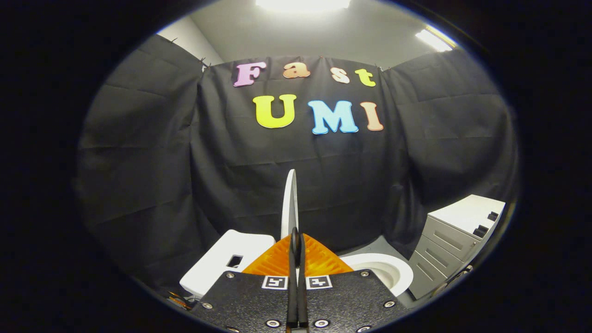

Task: Open the toilet lid.

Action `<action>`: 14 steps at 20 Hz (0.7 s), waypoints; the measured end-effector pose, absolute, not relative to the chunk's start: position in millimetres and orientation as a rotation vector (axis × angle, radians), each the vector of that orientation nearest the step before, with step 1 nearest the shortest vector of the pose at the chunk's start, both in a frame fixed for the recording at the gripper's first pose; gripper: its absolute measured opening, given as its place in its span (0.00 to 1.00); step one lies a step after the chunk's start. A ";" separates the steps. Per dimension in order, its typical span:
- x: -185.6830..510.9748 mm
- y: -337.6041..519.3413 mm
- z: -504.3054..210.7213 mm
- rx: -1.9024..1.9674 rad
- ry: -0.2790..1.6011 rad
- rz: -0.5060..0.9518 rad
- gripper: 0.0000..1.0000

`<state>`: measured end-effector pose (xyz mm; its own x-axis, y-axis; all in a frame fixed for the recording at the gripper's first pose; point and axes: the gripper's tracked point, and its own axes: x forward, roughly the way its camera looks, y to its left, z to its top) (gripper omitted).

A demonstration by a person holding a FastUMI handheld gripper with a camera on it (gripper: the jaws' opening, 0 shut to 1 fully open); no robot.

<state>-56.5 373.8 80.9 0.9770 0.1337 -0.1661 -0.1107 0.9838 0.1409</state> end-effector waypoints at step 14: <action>-73.0 470.8 83.1 0.035 0.140 0.277 0.00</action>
